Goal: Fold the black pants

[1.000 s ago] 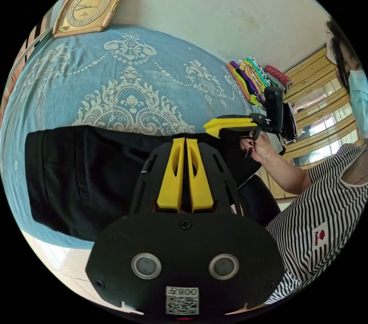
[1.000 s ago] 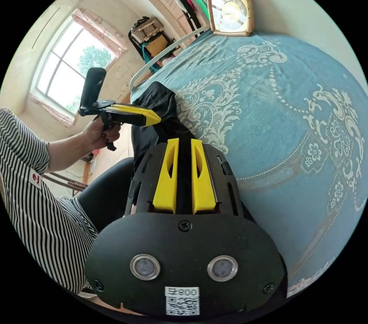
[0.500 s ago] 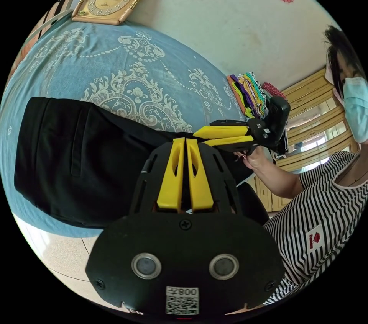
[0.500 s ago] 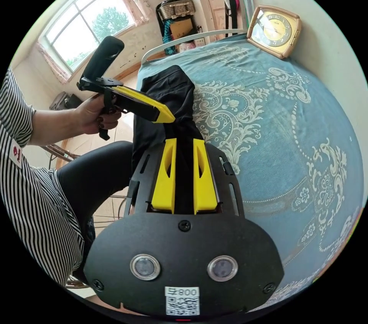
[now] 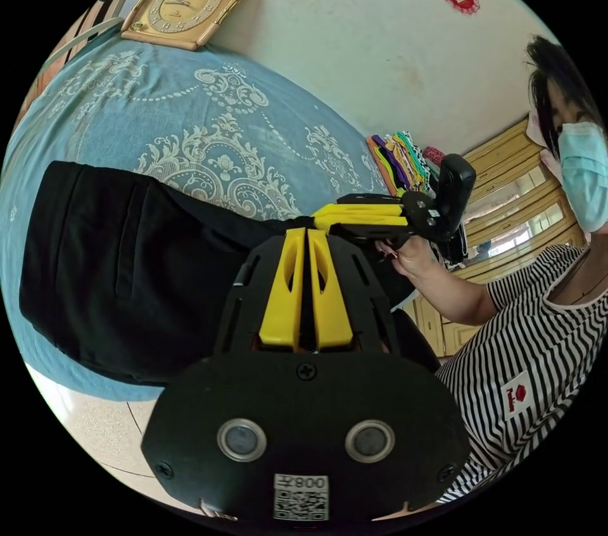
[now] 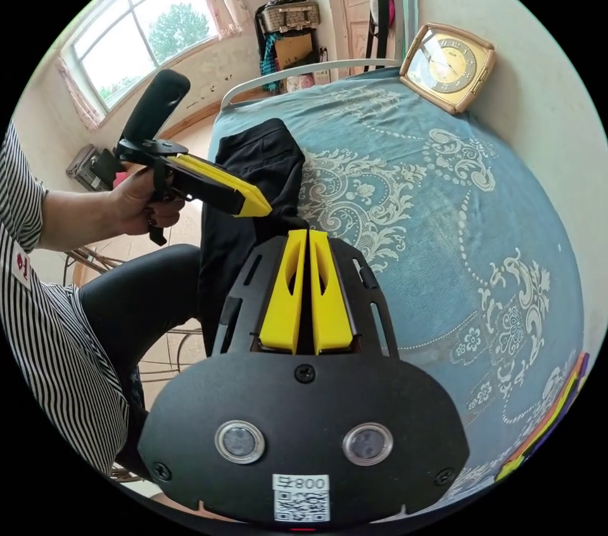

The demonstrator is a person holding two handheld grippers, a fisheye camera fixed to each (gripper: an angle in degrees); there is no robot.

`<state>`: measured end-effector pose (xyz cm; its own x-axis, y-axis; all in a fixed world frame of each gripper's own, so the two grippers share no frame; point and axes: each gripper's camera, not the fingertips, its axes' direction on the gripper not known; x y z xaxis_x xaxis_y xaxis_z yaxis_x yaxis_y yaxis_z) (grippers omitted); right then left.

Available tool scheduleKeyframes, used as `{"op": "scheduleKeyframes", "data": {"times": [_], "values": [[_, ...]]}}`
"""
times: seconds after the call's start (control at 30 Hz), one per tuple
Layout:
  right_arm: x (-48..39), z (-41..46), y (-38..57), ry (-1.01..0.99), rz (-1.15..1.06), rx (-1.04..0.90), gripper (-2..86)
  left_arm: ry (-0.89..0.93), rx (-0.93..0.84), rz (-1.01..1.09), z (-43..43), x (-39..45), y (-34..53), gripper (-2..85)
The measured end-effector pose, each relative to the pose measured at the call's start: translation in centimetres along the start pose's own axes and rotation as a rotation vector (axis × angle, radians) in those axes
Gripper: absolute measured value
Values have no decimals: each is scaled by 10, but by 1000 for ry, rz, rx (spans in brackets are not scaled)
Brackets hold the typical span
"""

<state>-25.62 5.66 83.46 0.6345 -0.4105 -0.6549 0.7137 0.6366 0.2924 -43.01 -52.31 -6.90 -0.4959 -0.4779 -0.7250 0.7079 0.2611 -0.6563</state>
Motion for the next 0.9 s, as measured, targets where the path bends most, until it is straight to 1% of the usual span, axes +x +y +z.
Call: {"op": "scheduleKeyframes", "data": {"times": [0.1,0.23,0.37,0.43,0.47,0.53,0.63,0.77,0.9], "values": [[27,-8,-4,17,33,-7,6,18,60,24,2,5,-7,3],[70,-3,-6,-65,84,-43,4,10,85,32,13,7,-16,2],[119,21,5,-193,222,-97,2,-52,-19,27,60,2,-31,1],[137,29,10,-193,286,-114,1,-74,-53,25,81,1,-37,1],[146,30,14,-156,312,-116,1,-91,-80,14,94,0,-41,1],[158,31,20,-197,337,-117,1,-108,-101,8,111,1,-46,1],[161,19,35,-180,341,-80,1,-164,-137,15,134,5,-53,1],[142,-14,69,-136,334,-2,1,-209,-124,39,148,19,-59,1],[119,-39,108,-72,347,6,1,-234,-107,42,163,31,-67,1]]}}
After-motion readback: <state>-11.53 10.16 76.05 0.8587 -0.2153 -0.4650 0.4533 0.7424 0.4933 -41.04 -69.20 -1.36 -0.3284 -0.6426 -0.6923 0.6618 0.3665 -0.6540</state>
